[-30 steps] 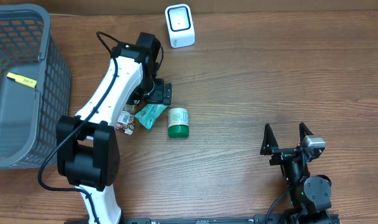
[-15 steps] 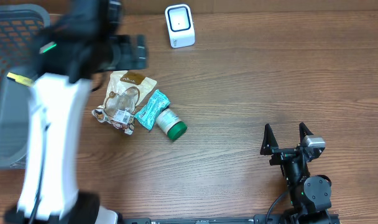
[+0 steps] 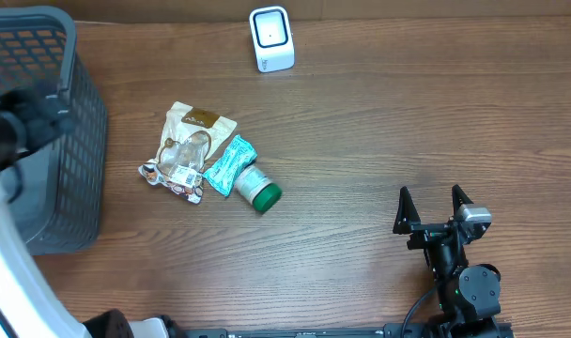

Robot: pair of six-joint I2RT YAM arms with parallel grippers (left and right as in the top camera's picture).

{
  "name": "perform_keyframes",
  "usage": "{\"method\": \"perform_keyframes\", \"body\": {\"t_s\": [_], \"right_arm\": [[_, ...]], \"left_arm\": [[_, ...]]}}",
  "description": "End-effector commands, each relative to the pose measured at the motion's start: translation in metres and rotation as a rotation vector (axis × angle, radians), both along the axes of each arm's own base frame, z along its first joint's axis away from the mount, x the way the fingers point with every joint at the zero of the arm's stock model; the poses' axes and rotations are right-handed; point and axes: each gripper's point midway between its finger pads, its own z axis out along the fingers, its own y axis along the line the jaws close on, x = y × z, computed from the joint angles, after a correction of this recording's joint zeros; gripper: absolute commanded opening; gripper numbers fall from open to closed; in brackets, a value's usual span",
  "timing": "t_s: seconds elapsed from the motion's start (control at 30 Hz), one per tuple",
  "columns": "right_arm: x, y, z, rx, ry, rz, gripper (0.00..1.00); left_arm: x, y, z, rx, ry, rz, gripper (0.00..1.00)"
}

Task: Scan the item barcode
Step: 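Release the green packet beside the jar and withdraw left gripper, then reach the left gripper into the basket toward the orange packet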

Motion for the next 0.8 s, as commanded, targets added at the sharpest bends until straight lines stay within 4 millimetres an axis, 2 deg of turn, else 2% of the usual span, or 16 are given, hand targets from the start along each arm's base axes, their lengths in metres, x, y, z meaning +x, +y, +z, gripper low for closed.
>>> {"method": "perform_keyframes", "body": {"t_s": [0.0,0.1,0.2,0.3,0.5,0.77], "right_arm": [[0.001,-0.002,-0.004,0.003,0.004,-0.015,1.00],[0.001,-0.002,-0.004,0.003,0.004,-0.015,1.00],[0.001,-0.002,-0.004,0.003,0.004,-0.015,1.00],[0.001,-0.002,-0.004,0.003,0.005,-0.015,1.00],[0.001,-0.002,-0.003,0.003,0.004,-0.015,1.00],[0.001,-0.002,-0.003,0.003,0.004,-0.015,1.00]], "left_arm": [[-0.016,0.036,-0.009,-0.066,0.002,0.147,1.00],[-0.023,0.065,-0.019,-0.124,-0.010,0.230,1.00],[-0.019,0.084,-0.033,-0.173,-0.012,0.240,1.00],[-0.013,0.103,-0.056,-0.201,0.024,0.267,1.00],[-0.001,0.116,-0.112,-0.270,0.134,0.274,1.00],[-0.021,0.135,-0.174,-0.240,0.293,0.397,1.00]]}}
